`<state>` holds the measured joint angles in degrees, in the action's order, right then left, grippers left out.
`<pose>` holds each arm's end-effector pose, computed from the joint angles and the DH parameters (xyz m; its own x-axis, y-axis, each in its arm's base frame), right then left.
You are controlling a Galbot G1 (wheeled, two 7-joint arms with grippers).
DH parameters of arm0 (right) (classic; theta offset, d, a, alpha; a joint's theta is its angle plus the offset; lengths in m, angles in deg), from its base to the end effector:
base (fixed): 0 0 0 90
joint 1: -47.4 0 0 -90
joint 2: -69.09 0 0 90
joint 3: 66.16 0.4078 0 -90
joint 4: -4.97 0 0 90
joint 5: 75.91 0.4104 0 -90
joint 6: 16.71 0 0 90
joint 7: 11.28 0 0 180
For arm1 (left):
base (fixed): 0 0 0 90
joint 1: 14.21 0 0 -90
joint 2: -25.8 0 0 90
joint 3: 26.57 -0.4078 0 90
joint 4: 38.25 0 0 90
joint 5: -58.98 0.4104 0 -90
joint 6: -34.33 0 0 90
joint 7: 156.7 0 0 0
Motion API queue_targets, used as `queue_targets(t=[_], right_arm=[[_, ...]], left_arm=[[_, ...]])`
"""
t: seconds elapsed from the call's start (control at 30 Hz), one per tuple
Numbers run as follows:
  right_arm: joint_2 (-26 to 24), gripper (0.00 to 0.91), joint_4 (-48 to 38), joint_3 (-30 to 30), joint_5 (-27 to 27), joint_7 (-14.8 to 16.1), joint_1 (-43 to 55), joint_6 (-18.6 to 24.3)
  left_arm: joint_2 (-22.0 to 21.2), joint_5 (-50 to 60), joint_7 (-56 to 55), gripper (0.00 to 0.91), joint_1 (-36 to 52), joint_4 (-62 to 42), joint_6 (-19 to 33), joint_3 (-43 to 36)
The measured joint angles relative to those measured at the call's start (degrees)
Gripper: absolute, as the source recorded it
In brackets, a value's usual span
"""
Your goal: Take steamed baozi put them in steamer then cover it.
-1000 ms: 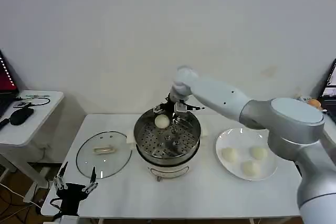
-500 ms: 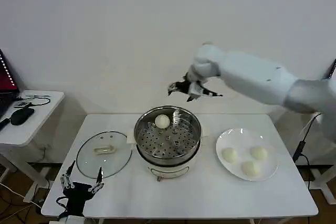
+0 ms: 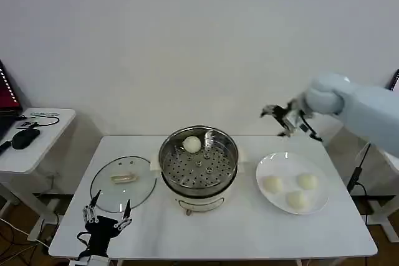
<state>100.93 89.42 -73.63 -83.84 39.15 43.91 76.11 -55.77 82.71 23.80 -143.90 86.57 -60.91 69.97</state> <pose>0.5758 -0.1665 -0.0883 -0.4622 -0.1588 0.8724 -0.7285 -0.4929 -0.4757 0.1516 0.0634 -0.3415 -0.9864 -0.0531 0.1554 0.0441 0.8258 0.5622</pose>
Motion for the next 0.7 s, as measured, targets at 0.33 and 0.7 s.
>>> queue_targets(t=[0.33,0.7], right_arm=[[-2.1,0.907,-0.3,6.3,2.8,1.7,-12.1,-6.1],[1.5,0.907,-5.5,8.4,4.8,2.9,-18.1,-10.2]], left_arm=[[0.0,0.9,0.0,0.907,0.0,-1.4,0.0,-0.2],[-0.5,1.5,0.0,0.907,-0.3,-1.7,0.0,0.4]])
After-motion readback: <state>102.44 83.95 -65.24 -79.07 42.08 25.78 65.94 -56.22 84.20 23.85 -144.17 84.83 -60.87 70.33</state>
